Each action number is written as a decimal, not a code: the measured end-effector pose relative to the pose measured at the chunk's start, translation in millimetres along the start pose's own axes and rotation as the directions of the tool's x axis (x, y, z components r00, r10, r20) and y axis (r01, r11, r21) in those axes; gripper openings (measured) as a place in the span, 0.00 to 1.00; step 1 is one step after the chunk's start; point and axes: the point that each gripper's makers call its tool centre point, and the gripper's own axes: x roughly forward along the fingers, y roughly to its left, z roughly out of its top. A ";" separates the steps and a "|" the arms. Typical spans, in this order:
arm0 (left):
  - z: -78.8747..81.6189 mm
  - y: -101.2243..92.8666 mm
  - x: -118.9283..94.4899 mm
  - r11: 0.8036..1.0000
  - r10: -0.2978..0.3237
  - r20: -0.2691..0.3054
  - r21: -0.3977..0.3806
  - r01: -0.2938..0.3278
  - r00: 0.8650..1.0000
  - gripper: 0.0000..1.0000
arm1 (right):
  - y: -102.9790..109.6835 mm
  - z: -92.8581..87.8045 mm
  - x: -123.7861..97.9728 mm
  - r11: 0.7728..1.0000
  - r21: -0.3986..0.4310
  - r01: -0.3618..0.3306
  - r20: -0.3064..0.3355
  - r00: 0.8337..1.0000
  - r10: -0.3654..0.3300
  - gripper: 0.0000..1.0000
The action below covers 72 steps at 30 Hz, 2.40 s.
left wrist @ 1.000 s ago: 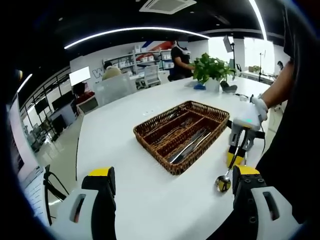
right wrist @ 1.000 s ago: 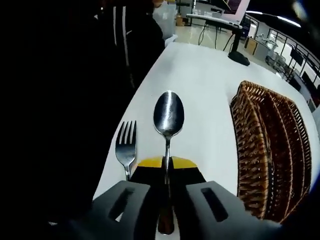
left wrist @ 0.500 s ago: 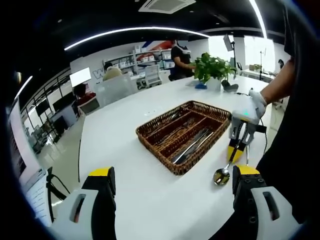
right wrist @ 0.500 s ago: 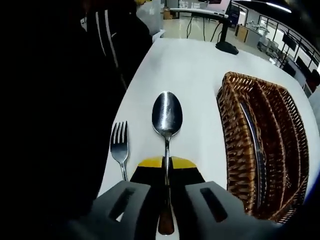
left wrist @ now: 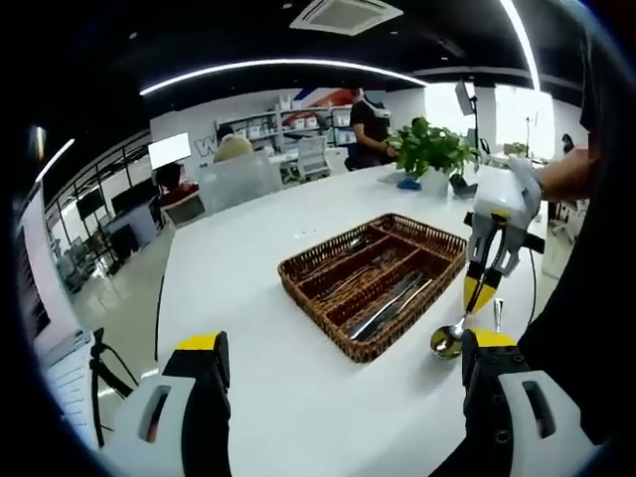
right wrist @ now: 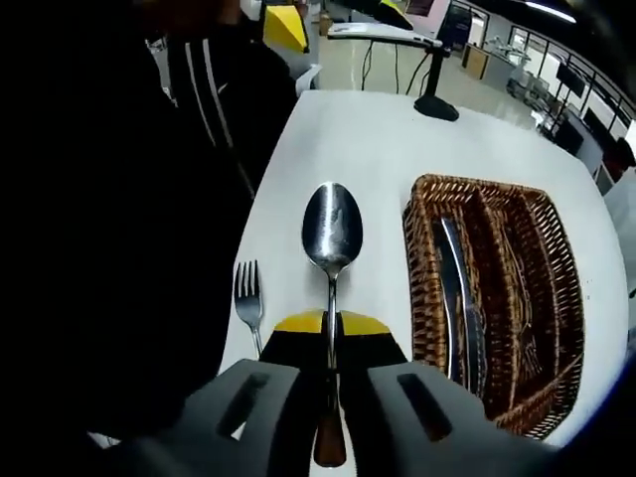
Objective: Arrange the knives, forks, and spoons in their matching storage slots by inserting each utensil handle-first until every utensil is classified and aligned in the correct compartment
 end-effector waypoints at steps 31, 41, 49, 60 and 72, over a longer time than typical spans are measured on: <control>0.6 2.1 11.9 1.000 0.023 -0.054 0.020 -0.022 0.998 0.99 | -32.3 37.2 -74.9 0.992 -0.050 0.116 0.009 0.993 -0.116 0.00; 4.5 6.0 10.6 0.999 0.024 -0.066 0.045 -0.021 0.998 0.99 | -32.0 38.2 -82.3 0.991 -0.061 0.123 0.011 0.992 -0.123 0.00; 8.8 6.7 7.7 0.998 0.029 -0.052 0.049 -0.026 0.998 0.99 | -34.6 36.3 -86.0 0.988 -0.080 0.131 -0.003 0.991 -0.132 0.00; 9.8 6.9 4.4 0.998 0.028 -0.047 0.064 -0.025 0.998 0.99 | -57.1 50.0 -98.8 0.975 -0.101 0.199 0.029 0.980 -0.197 0.00; 14.9 9.1 3.7 0.998 0.033 -0.012 0.054 -0.032 0.999 0.99 | -78.0 55.2 -107.7 0.966 -0.122 0.226 0.029 0.974 -0.224 0.00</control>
